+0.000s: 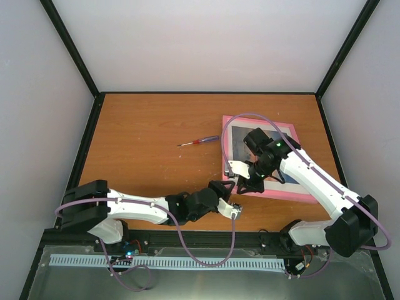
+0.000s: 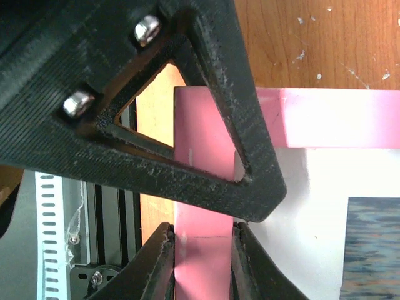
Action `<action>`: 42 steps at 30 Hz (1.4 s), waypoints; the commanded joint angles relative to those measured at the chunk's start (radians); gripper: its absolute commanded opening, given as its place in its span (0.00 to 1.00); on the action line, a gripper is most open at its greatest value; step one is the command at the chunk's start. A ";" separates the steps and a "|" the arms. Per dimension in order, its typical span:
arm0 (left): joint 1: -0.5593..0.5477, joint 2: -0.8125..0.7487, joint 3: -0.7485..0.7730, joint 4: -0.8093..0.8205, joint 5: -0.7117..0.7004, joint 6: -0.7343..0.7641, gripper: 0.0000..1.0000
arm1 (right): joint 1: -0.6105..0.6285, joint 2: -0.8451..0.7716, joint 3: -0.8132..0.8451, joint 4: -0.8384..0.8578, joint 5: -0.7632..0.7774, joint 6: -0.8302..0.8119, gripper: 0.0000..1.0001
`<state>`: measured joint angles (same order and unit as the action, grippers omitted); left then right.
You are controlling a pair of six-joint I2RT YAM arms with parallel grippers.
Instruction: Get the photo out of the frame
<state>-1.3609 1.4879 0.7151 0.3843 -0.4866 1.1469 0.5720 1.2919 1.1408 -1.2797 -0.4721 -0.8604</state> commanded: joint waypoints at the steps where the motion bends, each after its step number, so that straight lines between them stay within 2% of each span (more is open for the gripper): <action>1: -0.010 -0.012 0.058 0.062 -0.018 0.012 0.22 | 0.009 -0.058 0.043 -0.038 -0.043 0.062 0.19; 6: -0.009 -0.050 0.090 0.029 0.021 -0.073 0.16 | 0.008 -0.194 0.071 -0.022 0.157 0.092 0.63; 10: -0.002 -0.058 0.140 -0.024 0.073 -0.159 0.13 | 0.006 -0.288 0.072 -0.080 0.240 0.050 0.70; 15: 0.013 -0.063 0.180 -0.050 0.111 -0.221 0.11 | 0.007 -0.395 0.073 -0.136 0.326 0.010 0.70; 21: 0.037 -0.082 0.242 -0.123 0.186 -0.294 0.11 | 0.007 -0.522 0.042 -0.062 0.500 -0.078 0.70; 32: 0.048 -0.113 0.289 -0.157 0.236 -0.317 0.11 | 0.008 -0.514 -0.010 -0.020 0.602 -0.218 0.66; 36: 0.049 -0.124 0.301 -0.164 0.249 -0.326 0.11 | 0.008 -0.516 -0.011 -0.013 0.623 -0.243 0.60; 42: 0.054 -0.129 0.323 -0.176 0.271 -0.344 0.11 | 0.008 -0.516 -0.006 -0.038 0.641 -0.253 0.44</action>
<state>-1.3132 1.4086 0.9607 0.1249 -0.3019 0.9253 0.5732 0.7795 1.1343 -1.3087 0.1360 -1.0920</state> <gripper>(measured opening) 0.226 0.480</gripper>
